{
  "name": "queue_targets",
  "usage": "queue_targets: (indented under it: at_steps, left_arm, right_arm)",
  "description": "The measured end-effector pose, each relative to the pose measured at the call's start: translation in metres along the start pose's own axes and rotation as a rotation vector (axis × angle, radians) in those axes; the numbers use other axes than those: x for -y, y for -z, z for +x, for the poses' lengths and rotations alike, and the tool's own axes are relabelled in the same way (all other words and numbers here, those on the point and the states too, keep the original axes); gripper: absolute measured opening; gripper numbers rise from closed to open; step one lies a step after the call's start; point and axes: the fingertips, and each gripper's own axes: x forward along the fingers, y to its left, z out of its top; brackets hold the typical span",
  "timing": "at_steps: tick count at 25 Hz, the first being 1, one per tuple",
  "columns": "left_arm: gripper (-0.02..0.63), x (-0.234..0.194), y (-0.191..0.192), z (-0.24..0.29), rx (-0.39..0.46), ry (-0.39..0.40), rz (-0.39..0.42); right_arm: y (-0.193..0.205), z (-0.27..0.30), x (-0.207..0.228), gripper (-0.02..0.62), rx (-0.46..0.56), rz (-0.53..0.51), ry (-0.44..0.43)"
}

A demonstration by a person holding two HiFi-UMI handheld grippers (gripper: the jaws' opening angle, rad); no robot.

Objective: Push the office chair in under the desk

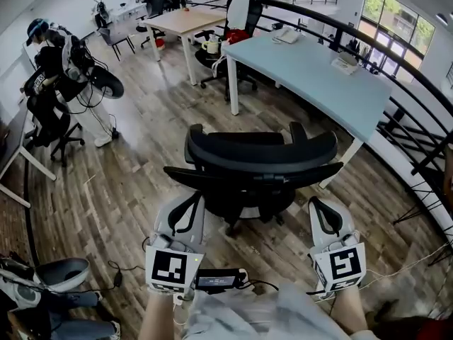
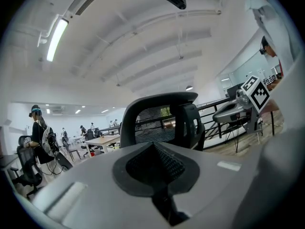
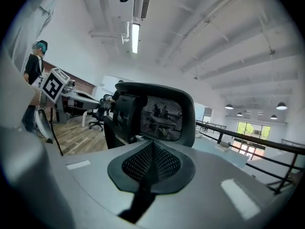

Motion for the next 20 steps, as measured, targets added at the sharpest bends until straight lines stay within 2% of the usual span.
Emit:
queue_targets:
  at_steps: [6, 10, 11, 15, 20]
  left_arm:
    - [0.006, -0.018, 0.003, 0.016, 0.001, 0.043, 0.011]
    - [0.008, -0.027, 0.009, 0.024, -0.023, 0.065, 0.053]
    - [0.017, -0.029, 0.010, 0.026, -0.027, 0.075, 0.075]
    - [0.120, -0.031, 0.013, 0.034, -0.031, 0.137, 0.188]
    - [0.184, -0.033, 0.029, 0.042, -0.112, 0.215, 0.374]
  right_arm:
    - [0.000, 0.018, 0.015, 0.014, -0.044, -0.059, 0.031]
    - [0.007, 0.027, 0.025, 0.079, -0.068, -0.083, 0.052]
    - [0.008, 0.029, 0.028, 0.094, -0.076, -0.098, 0.053]
    - [0.012, 0.035, 0.037, 0.149, -0.116, -0.184, 0.048]
    - [0.023, 0.045, 0.049, 0.214, -0.204, -0.337, 0.018]
